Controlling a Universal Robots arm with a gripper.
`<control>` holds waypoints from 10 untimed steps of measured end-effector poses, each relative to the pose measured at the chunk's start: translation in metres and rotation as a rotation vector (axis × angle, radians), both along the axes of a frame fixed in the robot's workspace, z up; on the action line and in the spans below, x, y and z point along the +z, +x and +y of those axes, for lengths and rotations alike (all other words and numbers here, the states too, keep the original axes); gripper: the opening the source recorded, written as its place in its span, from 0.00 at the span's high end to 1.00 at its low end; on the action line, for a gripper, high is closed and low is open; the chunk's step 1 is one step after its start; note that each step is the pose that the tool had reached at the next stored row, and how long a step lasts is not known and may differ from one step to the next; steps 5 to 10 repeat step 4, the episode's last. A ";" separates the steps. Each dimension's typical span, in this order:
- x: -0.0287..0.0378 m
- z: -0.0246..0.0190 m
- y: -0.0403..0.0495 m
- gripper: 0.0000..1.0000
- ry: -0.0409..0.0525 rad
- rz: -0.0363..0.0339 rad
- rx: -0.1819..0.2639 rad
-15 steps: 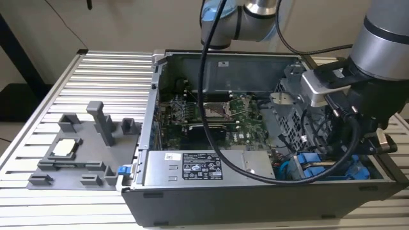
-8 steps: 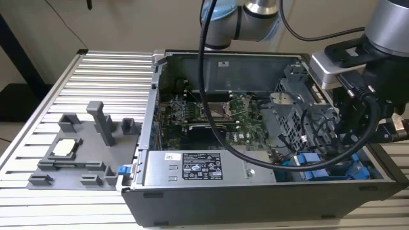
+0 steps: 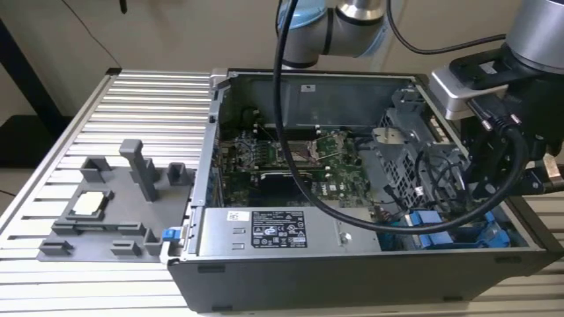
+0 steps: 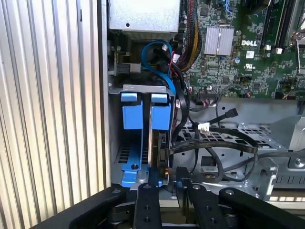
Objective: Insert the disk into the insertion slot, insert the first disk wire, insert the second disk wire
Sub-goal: 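Insert the second disk wire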
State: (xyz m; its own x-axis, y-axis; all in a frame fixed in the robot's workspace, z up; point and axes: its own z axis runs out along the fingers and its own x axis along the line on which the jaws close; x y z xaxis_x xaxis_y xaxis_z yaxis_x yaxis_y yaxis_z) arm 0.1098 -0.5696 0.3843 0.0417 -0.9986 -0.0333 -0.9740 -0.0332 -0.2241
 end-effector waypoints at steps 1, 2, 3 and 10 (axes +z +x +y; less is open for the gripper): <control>-0.0001 0.0000 0.0000 0.70 0.0001 0.0002 0.000; 0.0000 0.0000 0.0000 0.70 0.0001 0.0005 0.000; 0.0000 0.0000 0.0000 0.70 0.0000 0.0008 0.000; 0.0000 0.0000 0.0000 0.70 0.0000 0.0010 0.000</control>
